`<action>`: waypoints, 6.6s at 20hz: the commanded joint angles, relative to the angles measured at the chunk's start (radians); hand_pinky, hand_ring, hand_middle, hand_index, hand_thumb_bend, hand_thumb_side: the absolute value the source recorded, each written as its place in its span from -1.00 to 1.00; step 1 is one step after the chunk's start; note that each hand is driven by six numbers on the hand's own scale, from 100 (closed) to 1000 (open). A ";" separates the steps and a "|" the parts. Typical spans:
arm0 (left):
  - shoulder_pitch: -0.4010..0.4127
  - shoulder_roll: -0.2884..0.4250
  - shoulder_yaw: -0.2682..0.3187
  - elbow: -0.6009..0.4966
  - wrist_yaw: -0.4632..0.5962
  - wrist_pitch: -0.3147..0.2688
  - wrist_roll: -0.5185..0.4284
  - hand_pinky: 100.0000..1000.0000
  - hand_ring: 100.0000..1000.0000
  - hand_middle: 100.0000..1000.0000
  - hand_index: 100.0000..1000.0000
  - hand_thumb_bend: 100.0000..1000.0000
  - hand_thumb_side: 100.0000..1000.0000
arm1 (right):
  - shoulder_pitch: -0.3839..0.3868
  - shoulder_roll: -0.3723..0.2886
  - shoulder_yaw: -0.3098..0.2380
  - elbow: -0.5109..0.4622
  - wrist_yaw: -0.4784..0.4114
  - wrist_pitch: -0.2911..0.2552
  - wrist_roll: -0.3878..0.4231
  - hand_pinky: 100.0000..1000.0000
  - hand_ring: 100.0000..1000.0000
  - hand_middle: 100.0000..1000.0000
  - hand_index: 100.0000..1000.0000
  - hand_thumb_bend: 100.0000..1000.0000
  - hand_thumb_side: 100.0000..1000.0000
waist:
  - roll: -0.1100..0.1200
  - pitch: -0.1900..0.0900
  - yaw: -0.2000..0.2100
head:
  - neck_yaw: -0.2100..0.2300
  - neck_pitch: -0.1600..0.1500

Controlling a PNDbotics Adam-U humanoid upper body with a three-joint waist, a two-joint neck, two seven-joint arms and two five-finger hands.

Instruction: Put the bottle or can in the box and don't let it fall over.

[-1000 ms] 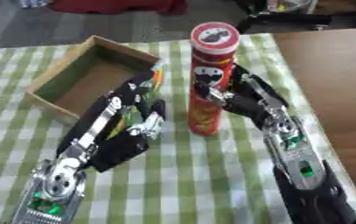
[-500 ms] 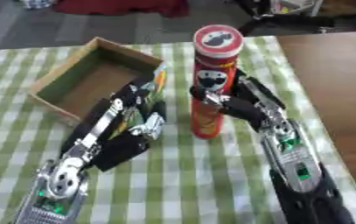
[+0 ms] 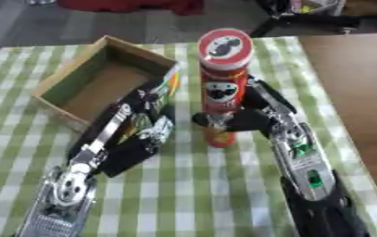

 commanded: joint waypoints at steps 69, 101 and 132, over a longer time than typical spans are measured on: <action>-0.427 0.079 0.319 0.147 0.393 0.030 0.252 0.97 0.87 -0.38 1.00 -1.00 0.42 | -0.637 0.257 -0.015 0.537 0.096 -0.415 -0.018 0.94 -0.07 0.20 -0.06 -1.00 -1.00 | -0.062 0.046 0.186 | -0.084 -0.117; -0.566 0.048 0.321 0.223 0.490 -0.021 0.293 0.99 0.85 -0.41 1.00 -1.00 0.40 | -0.770 0.179 -0.047 0.554 0.073 -0.459 -0.056 0.92 -0.07 0.19 -0.08 -0.81 -1.00 | -0.053 0.064 0.114 | -0.057 -0.119; -0.268 0.291 0.504 -0.204 0.459 -0.031 0.647 1.00 1.00 0.73 0.87 -0.94 0.45 | -0.754 0.034 -0.106 0.639 0.198 -0.341 -0.025 1.00 1.00 1.00 1.00 -0.73 -0.42 | -0.060 0.059 0.164 | -0.121 -0.103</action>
